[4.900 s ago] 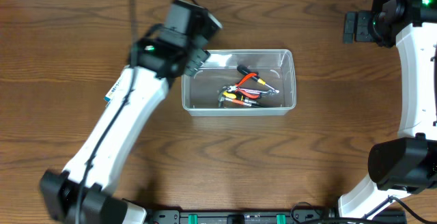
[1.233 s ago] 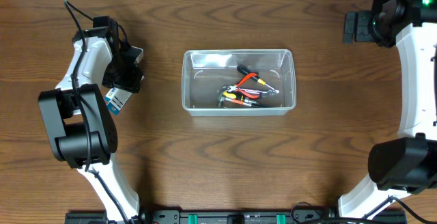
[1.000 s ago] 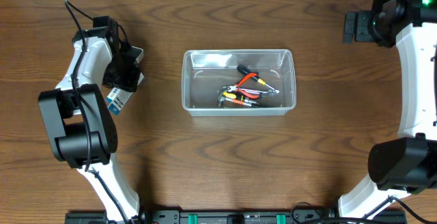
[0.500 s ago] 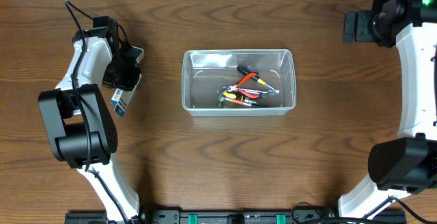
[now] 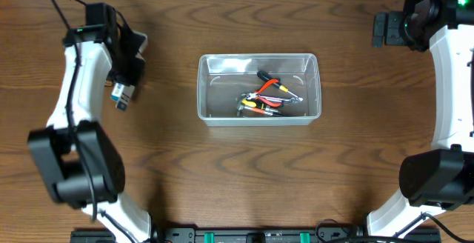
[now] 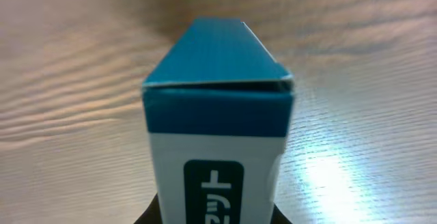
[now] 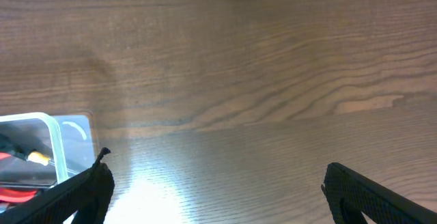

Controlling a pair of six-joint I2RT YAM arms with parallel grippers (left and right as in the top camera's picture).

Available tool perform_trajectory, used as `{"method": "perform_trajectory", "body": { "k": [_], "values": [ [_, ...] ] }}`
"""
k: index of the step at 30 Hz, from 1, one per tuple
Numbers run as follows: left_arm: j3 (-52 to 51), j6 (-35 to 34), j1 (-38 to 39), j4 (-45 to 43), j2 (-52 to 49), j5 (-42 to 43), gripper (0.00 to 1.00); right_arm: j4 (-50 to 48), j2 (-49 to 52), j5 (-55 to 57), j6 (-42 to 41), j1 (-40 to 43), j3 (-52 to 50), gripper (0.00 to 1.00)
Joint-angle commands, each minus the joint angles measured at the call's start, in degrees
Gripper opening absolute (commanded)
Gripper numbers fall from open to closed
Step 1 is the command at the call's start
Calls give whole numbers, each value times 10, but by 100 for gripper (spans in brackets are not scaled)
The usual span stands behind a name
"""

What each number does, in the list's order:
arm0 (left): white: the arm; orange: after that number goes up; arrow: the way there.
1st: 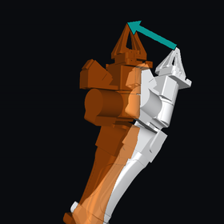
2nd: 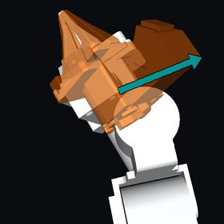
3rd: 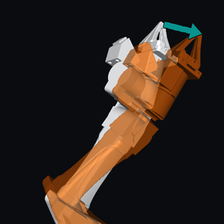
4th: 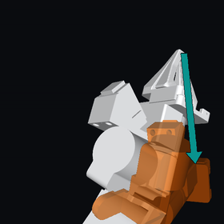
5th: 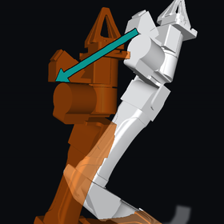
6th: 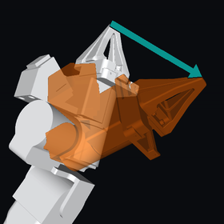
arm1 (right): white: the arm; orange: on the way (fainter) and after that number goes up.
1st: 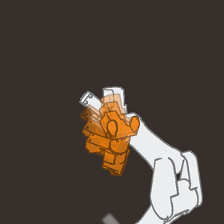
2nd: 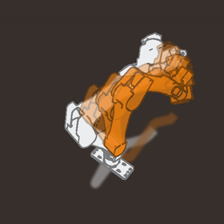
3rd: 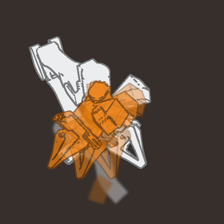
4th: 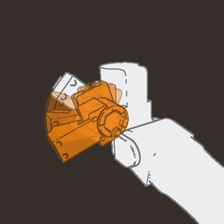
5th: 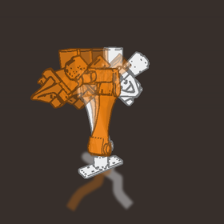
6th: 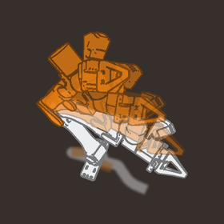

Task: Pack container
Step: 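Carry the box with the left gripper into the container and release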

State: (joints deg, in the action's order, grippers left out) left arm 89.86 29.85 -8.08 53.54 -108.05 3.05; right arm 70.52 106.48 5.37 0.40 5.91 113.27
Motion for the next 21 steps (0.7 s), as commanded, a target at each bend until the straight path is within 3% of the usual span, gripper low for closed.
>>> {"method": "perform_trajectory", "body": {
  "k": [1,10,21],
  "values": [
    [19,-2,14,2,58,7,8,0,3,0,-8,0,0,99],
    [19,-1,117,0,165,7,8,0,3,0,-8,0,0,99],
    [19,-1,312,0,227,7,8,0,3,0,-8,0,0,99]
  ]
}}
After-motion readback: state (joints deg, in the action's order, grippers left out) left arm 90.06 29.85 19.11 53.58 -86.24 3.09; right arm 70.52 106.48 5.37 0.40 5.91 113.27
